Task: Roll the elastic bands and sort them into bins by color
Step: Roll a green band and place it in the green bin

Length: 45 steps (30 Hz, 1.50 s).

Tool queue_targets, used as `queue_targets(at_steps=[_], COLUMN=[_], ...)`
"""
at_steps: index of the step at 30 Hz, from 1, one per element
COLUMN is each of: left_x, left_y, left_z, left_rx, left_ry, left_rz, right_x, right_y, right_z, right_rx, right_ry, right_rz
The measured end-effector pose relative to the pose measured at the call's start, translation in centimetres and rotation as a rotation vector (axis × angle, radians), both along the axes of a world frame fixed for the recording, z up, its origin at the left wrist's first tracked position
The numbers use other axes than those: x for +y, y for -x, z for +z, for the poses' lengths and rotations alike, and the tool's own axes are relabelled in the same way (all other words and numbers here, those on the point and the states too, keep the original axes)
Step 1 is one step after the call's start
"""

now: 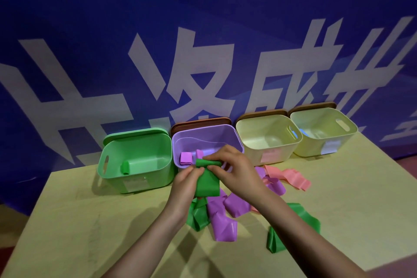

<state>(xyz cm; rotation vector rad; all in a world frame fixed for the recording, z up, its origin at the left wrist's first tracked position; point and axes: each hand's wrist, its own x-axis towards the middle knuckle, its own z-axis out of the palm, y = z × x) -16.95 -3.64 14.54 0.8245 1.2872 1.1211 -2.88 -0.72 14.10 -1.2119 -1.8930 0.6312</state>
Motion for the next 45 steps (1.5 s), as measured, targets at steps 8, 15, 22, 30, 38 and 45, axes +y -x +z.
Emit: queue_targets(at_steps=[8, 15, 22, 30, 38, 45], left_x=[0.5, 0.3, 0.0, 0.0, 0.4, 0.9], left_y=[0.4, 0.8, 1.3, 1.5, 2.0, 2.3], left_z=[0.4, 0.7, -0.3, 0.0, -0.1, 0.2], left_rx=[-0.012, 0.167, 0.426, -0.226, -0.263, -0.145], left_ry=[-0.114, -0.233, -0.364, -0.012, 0.027, -0.060], left_rz=[-0.003, -0.129, -0.206, -0.048, 0.000, -0.043], right_x=[-0.3, 0.0, -0.3, 0.0, 0.8, 0.8], right_y=[-0.1, 0.0, 0.1, 1.4, 0.9, 0.8], right_z=[0.0, 0.0, 0.2, -0.3, -1.1, -1.0], right_rx=[0.156, 0.275, 0.392, 0.347, -0.049, 0.002], right_ry=[0.096, 0.348, 0.393, 0.150, -0.151, 0.023], right_rz=[0.093, 0.035, 0.085, 0.020, 0.040, 0.118])
